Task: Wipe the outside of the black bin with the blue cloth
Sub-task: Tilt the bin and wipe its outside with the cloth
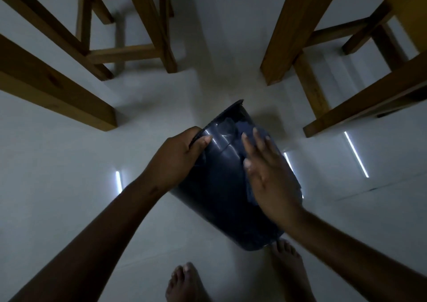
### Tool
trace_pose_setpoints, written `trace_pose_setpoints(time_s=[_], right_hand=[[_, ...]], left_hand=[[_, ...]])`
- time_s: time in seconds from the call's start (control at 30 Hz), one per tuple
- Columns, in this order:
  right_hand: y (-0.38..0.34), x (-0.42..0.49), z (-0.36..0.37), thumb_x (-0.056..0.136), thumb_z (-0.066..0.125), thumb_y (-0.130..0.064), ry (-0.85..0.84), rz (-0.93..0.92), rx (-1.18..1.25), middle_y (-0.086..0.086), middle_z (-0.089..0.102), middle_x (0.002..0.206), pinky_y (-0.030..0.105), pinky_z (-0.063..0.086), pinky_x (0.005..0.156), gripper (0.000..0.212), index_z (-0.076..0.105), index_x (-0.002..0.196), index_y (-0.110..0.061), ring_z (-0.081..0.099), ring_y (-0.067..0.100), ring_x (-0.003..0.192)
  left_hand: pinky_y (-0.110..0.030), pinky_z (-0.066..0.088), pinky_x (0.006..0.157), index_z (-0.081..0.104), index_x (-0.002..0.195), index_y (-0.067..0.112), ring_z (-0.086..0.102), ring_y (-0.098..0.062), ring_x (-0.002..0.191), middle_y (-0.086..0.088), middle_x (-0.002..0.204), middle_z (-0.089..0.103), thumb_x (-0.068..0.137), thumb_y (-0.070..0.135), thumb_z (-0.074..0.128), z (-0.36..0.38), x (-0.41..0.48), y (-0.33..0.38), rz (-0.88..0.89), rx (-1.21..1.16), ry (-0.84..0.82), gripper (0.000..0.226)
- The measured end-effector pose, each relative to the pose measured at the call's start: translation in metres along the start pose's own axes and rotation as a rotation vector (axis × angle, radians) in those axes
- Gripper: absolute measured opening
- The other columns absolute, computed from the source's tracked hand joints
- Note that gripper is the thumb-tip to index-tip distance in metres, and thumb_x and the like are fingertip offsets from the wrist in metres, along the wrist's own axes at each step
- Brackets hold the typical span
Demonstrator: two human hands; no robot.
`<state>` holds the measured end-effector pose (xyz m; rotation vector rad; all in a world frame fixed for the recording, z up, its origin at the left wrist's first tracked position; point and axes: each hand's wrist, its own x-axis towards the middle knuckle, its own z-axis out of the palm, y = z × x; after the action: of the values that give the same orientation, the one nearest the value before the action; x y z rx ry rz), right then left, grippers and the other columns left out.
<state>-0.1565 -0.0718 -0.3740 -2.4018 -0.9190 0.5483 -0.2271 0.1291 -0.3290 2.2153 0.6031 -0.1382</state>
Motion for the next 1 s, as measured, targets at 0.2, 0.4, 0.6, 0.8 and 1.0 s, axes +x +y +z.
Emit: trace_pose_setpoints(time_s=[0.2,0.4,0.6,0.8,1.0], right_hand=[[-0.008,-0.013,0.013,0.098,0.024,-0.037,-0.011,-0.290,-0.335,-0.005,0.003,0.160,0.050,0.011,0.116,0.052,0.008,0.147,-0.038,-0.002,0.027,0.147],[0.013,0.020,-0.015,0.099,0.017,-0.041,0.059,-0.021,-0.029,-0.008,0.002,0.160,0.047,0.016,0.117,0.050,0.006,0.147,-0.039,-0.005,0.018,0.147],[-0.015,-0.023,0.016,0.098,0.027,-0.036,-0.014,-0.295,-0.344,-0.002,0.004,0.160,0.052,0.011,0.115,0.054,0.008,0.149,-0.037,-0.003,0.030,0.146],[0.001,0.011,-0.003,0.098,0.022,-0.042,0.022,-0.001,0.127,-0.008,0.009,0.160,0.050,0.024,0.115,0.050,0.014,0.147,-0.039,0.005,0.020,0.147],[-0.017,-0.032,0.024,0.096,0.031,-0.038,-0.041,-0.370,-0.309,-0.006,0.002,0.160,0.049,0.009,0.115,0.055,0.009,0.147,-0.039,-0.004,0.030,0.146]], left_hand=[[-0.006,0.041,0.060,0.053,0.088,0.032,0.058,0.007,0.071,0.013,0.077,0.061,0.098,0.038,0.042,-0.001,0.008,0.000,0.048,-0.071,-0.060,0.016],[-0.013,0.040,0.057,0.049,0.075,0.032,0.058,-0.001,0.066,0.010,0.069,0.060,0.099,0.040,0.038,0.002,-0.010,-0.017,-0.005,-0.029,0.008,0.027],[-0.005,0.037,0.056,0.050,0.071,0.031,0.055,0.004,0.061,0.012,0.065,0.057,0.100,0.036,0.041,0.005,-0.004,-0.005,0.066,-0.028,0.082,0.031],[0.000,0.037,0.058,0.054,0.076,0.031,0.055,0.011,0.064,0.015,0.067,0.057,0.099,0.040,0.038,-0.003,0.001,-0.003,0.023,-0.053,0.028,0.030],[-0.003,0.038,0.058,0.050,0.069,0.036,0.055,0.013,0.062,0.014,0.065,0.057,0.099,0.042,0.038,-0.003,0.006,-0.005,0.038,-0.043,0.002,0.033]])
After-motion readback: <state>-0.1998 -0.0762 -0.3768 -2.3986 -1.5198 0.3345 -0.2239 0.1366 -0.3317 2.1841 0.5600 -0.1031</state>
